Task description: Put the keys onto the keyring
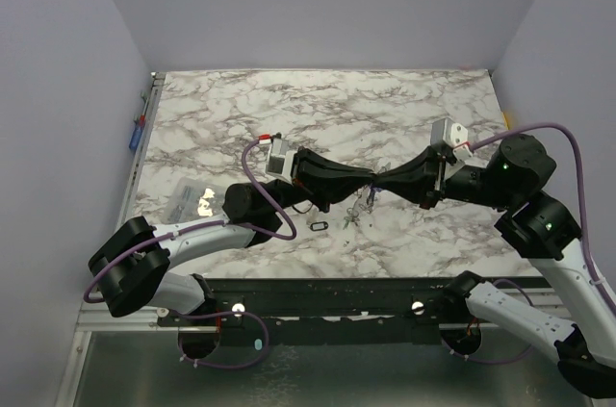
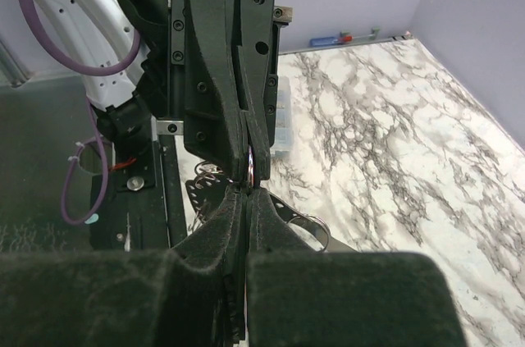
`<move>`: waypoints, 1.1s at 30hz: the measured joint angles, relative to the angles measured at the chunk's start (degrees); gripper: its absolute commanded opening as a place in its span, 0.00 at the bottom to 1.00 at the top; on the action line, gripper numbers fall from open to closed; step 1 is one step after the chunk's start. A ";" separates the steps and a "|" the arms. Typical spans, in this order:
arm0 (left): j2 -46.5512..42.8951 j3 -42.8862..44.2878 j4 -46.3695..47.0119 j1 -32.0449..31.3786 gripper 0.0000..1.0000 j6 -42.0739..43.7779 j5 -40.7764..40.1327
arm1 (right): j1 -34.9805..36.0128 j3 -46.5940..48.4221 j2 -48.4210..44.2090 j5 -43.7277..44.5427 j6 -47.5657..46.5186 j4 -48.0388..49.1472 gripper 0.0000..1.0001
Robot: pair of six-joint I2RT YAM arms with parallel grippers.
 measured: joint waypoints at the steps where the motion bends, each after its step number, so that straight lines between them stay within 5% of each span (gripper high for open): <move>1: 0.00 -0.02 0.00 0.00 0.03 0.00 -0.02 | 0.00 0.00 0.00 -0.02 -0.20 -0.02 0.01; 10: -1.49 -2.86 0.24 -0.02 0.35 1.36 -0.04 | 0.02 0.00 0.68 -0.46 -1.40 -2.01 0.01; 22: -9.03 -4.98 -1.77 -0.02 0.54 7.08 0.66 | 0.00 1.27 2.32 -0.55 -3.91 -6.67 0.01; 25: -13.81 -5.05 -8.83 0.00 0.55 11.50 1.20 | 0.00 3.30 3.78 -0.68 -5.20 -9.57 0.01; 33: -26.10 3.23 -46.71 -0.02 0.57 30.97 2.54 | 0.00 10.49 7.96 1.36 -6.84 -21.03 0.01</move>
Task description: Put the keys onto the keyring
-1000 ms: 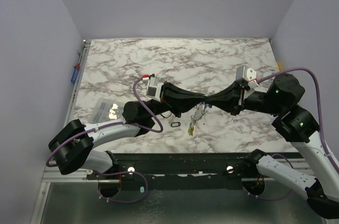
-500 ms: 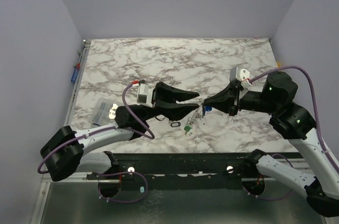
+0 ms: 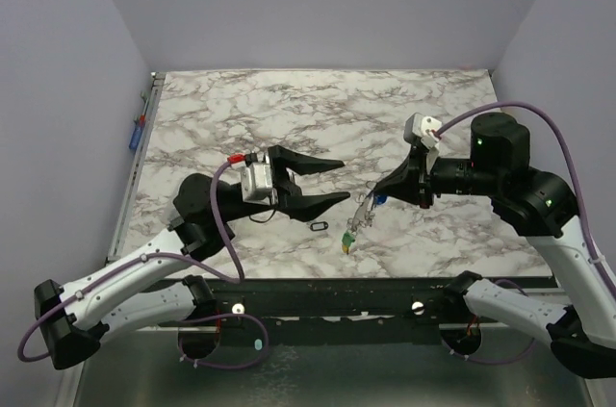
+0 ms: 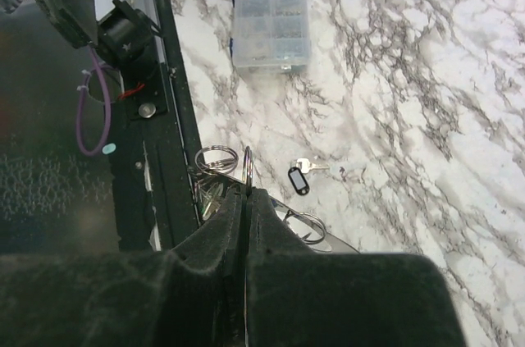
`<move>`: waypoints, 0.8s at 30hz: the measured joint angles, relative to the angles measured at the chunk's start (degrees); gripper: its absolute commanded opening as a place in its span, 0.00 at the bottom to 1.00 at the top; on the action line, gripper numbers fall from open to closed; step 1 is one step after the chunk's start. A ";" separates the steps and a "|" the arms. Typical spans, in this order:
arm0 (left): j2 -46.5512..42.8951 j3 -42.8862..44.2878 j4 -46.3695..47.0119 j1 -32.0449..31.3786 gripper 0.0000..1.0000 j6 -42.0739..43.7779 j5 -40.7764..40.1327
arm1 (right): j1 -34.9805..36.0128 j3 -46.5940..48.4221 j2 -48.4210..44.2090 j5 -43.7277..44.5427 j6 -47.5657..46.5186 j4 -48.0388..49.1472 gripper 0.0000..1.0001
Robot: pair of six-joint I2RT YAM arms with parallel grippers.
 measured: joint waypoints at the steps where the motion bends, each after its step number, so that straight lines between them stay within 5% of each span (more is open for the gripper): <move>1: -0.57 1.92 -4.33 0.00 0.57 2.03 -0.04 | 0.00 0.92 0.24 0.63 0.04 -1.68 0.01; 12: 8.41 23.67 -46.75 0.02 0.52 19.61 2.56 | 0.00 2.60 4.61 7.28 3.32 -12.55 0.01; 24: 21.92 32.85 -61.37 0.02 0.42 26.86 9.94 | 0.52 2.73 3.82 8.96 4.70 -14.40 0.01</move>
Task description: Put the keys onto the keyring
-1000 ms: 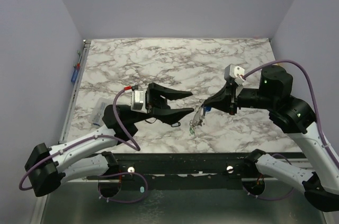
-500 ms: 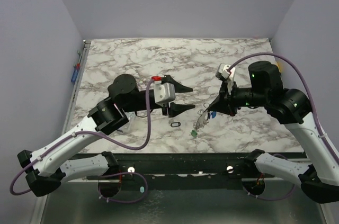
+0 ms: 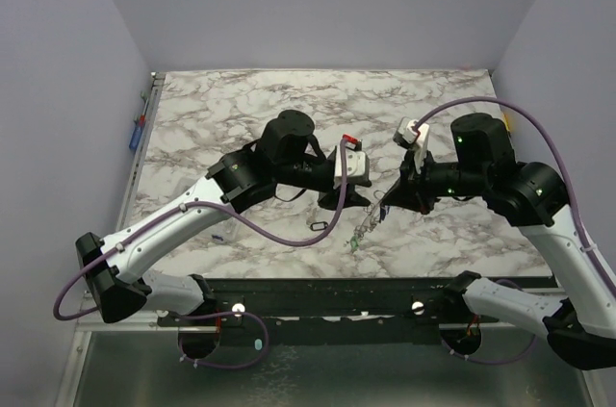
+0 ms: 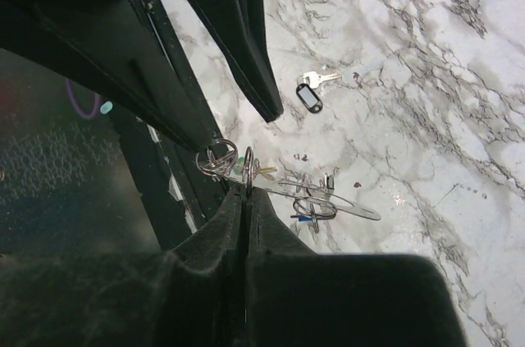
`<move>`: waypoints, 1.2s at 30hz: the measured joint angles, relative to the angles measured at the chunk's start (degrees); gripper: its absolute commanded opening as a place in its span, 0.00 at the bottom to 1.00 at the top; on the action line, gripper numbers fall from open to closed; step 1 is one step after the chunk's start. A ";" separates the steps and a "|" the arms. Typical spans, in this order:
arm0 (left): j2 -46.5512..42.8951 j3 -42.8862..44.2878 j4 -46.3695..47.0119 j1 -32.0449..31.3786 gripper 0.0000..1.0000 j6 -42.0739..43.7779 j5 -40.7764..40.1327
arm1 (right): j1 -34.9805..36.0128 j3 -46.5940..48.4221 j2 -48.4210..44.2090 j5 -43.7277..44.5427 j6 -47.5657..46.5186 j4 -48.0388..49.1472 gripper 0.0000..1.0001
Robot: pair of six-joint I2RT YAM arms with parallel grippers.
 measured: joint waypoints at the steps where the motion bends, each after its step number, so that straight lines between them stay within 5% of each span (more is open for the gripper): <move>1: 0.74 0.72 -0.17 0.00 0.41 0.24 0.48 | 0.09 0.00 -0.17 0.00 0.00 0.00 0.01; 26: 6.27 6.91 -1.09 0.00 0.24 0.68 6.27 | 1.53 -0.26 -1.25 -0.02 -0.17 -0.04 0.01; 29: 7.26 7.26 -1.29 -0.02 0.15 0.66 6.54 | 1.53 -0.26 -1.25 -0.02 -0.17 -0.04 0.01; 31: 7.87 7.78 -1.46 -0.02 0.00 0.59 6.91 | 1.53 -0.26 -1.27 0.02 -0.17 -0.04 0.01; 34: 8.22 7.87 -1.86 -0.02 0.00 0.61 8.13 | 1.53 -0.28 -1.40 0.46 -0.22 -0.35 0.01; 36: 8.24 7.87 -1.88 0.00 0.00 0.74 8.59 | 1.53 -0.33 -1.53 0.66 -0.20 -0.35 0.20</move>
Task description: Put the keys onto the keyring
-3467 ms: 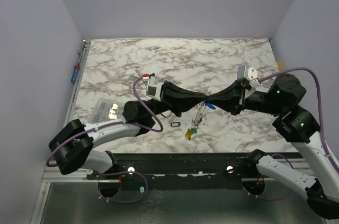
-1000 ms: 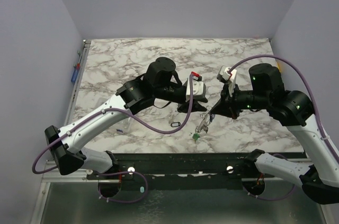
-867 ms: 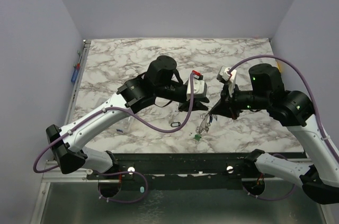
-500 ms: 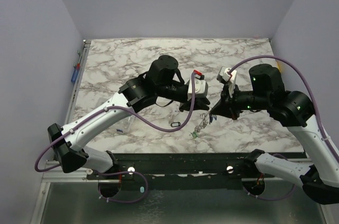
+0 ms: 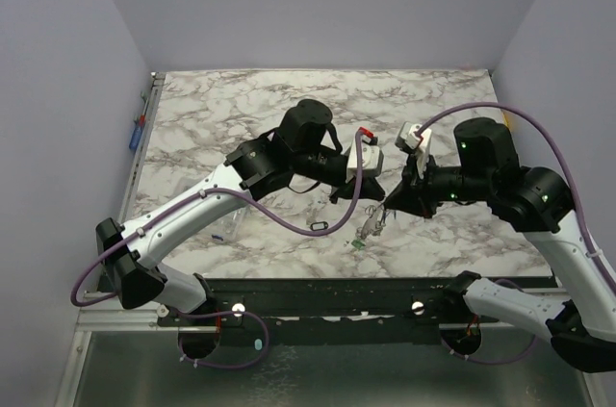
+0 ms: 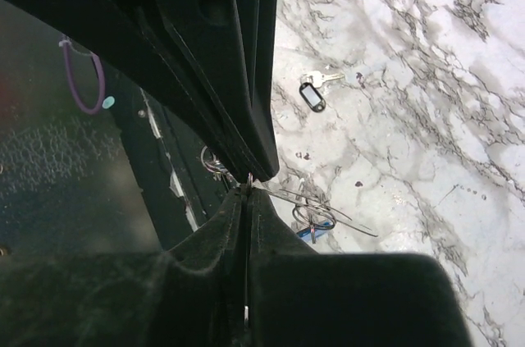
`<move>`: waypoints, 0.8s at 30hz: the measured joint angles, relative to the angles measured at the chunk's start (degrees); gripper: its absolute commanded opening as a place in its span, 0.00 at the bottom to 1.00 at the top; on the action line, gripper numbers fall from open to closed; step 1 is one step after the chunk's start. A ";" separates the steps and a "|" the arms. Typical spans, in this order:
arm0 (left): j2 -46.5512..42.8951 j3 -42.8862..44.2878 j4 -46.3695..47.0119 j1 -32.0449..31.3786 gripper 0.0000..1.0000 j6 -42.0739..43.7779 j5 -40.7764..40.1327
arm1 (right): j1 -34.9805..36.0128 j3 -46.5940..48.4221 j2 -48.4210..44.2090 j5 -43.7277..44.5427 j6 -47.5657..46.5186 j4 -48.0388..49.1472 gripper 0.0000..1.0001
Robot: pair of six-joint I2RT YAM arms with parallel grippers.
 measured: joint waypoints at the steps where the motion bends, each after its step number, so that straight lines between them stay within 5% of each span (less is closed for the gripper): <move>1: 0.00 0.00 0.13 0.00 0.00 -0.02 0.20 | 0.02 0.00 -0.17 0.09 0.04 0.02 0.40; 4: -0.20 -0.74 2.67 -0.02 0.00 -1.46 0.17 | 0.09 -0.83 -1.88 1.16 0.98 2.29 0.76; 6: -1.27 -3.19 6.71 0.00 0.00 -3.58 0.13 | 0.09 -2.27 -4.61 2.12 2.49 4.68 0.80; 14: -12.96 -22.69 41.07 2.49 0.00 -24.59 -1.18 | 0.11 -7.19 -20.68 8.22 8.63 18.08 0.68; 24: -16.13 -29.24 66.84 2.67 0.00 -37.13 -1.36 | 0.11 -15.41 -20.11 5.09 12.61 29.83 0.56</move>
